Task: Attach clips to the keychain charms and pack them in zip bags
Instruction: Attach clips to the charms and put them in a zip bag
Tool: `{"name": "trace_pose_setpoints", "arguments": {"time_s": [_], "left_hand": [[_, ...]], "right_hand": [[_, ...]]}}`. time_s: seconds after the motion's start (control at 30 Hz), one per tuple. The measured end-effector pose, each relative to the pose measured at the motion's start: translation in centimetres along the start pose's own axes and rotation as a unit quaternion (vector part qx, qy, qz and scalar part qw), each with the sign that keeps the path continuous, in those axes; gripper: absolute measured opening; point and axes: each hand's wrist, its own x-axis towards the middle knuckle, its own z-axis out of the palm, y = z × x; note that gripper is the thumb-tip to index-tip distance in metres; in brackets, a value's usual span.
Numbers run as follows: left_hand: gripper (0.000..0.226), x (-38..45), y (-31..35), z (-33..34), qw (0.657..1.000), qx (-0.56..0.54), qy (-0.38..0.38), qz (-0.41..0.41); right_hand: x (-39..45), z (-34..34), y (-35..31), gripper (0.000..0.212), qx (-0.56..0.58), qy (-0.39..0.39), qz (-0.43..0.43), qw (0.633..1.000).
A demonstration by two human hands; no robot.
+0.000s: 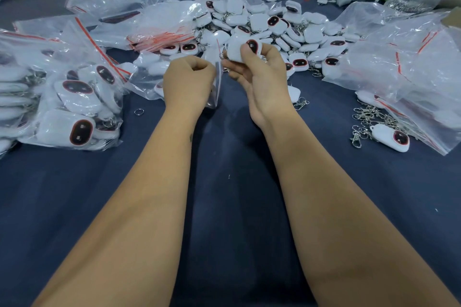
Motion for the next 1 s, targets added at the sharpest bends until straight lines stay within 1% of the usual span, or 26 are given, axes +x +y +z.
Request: {"name": "trace_pose_setpoints", "arguments": {"time_s": [0.03,0.07,0.13,0.23,0.33,0.43,0.5,0.57,0.6,0.63,0.67,0.7,0.77,0.83,0.87,0.9,0.97,1.0], "left_hand": [[0.021,0.0,0.0,0.1,1.0,0.019,-0.002,0.008],[0.022,-0.1,0.0,0.2,0.999,0.032,0.001,0.013],[0.023,-0.1,0.1,0.2,0.999,0.039,0.004,0.015],[0.019,-0.2,0.3,0.0,1.0,0.016,0.013,0.018],[0.017,-0.4,0.5,-0.1,0.999,-0.002,0.029,0.032],[0.013,-0.3,0.6,0.0,0.998,-0.003,0.049,0.043],[0.013,-0.3,0.7,0.0,0.997,-0.006,0.06,0.055],[0.015,-0.5,0.8,0.1,0.995,-0.004,0.071,0.075],[0.015,-0.6,0.8,0.1,0.993,-0.005,0.076,0.085],[0.013,-0.7,0.9,0.0,0.992,-0.007,0.082,0.095],[0.012,-0.6,0.8,0.0,0.99,-0.009,0.087,0.107],[0.012,-0.6,0.8,0.1,0.989,-0.006,0.089,0.12],[0.017,-0.6,0.7,0.2,0.987,0.011,0.079,0.142],[0.02,-0.6,0.5,0.5,0.988,0.028,0.056,0.143],[0.02,-0.5,0.4,0.7,0.989,0.035,0.04,0.136],[0.02,-0.4,0.2,0.8,0.991,0.045,0.023,0.125],[0.018,-0.4,-0.1,1.0,0.99,0.092,-0.011,0.105],[0.017,-0.4,-0.1,1.1,0.987,0.126,-0.019,0.101]], "right_hand": [[0.0,0.0,0.0,0.011,0.017,-0.013,0.009,1.0],[0.1,0.0,0.0,0.012,0.012,-0.02,0.017,1.0],[0.2,0.0,0.3,0.013,-0.051,-0.015,0.027,0.998],[0.2,0.0,0.8,0.009,-0.147,0.007,0.03,0.989],[0.0,0.0,1.2,0.009,-0.226,0.001,-0.016,0.974],[-0.4,0.0,1.4,0.017,-0.309,-0.044,-0.067,0.948],[-0.5,0.1,1.4,0.024,-0.333,-0.046,-0.065,0.94],[-0.4,0.1,1.4,0.029,-0.327,-0.007,-0.054,0.943],[-0.4,0.2,1.4,0.025,-0.323,0.003,-0.054,0.945],[-0.3,0.2,1.4,0.019,-0.34,-0.004,-0.062,0.938],[-0.3,0.3,1.3,0.015,-0.383,-0.026,-0.072,0.921],[-0.3,0.3,1.4,0.015,-0.433,-0.058,-0.076,0.896],[-0.4,0.4,1.6,0.022,-0.506,-0.108,-0.073,0.853],[-0.7,0.7,1.4,0.026,-0.522,-0.104,-0.088,0.842],[-0.6,0.8,1.3,0.025,-0.535,-0.076,-0.098,0.835],[-0.6,0.8,1.1,0.025,-0.566,-0.027,-0.112,0.816],[-0.3,0.3,0.8,0.029,-0.64,0.102,-0.124,0.752],[-0.1,-0.2,0.6,0.031,-0.661,0.149,-0.111,0.727]]}}
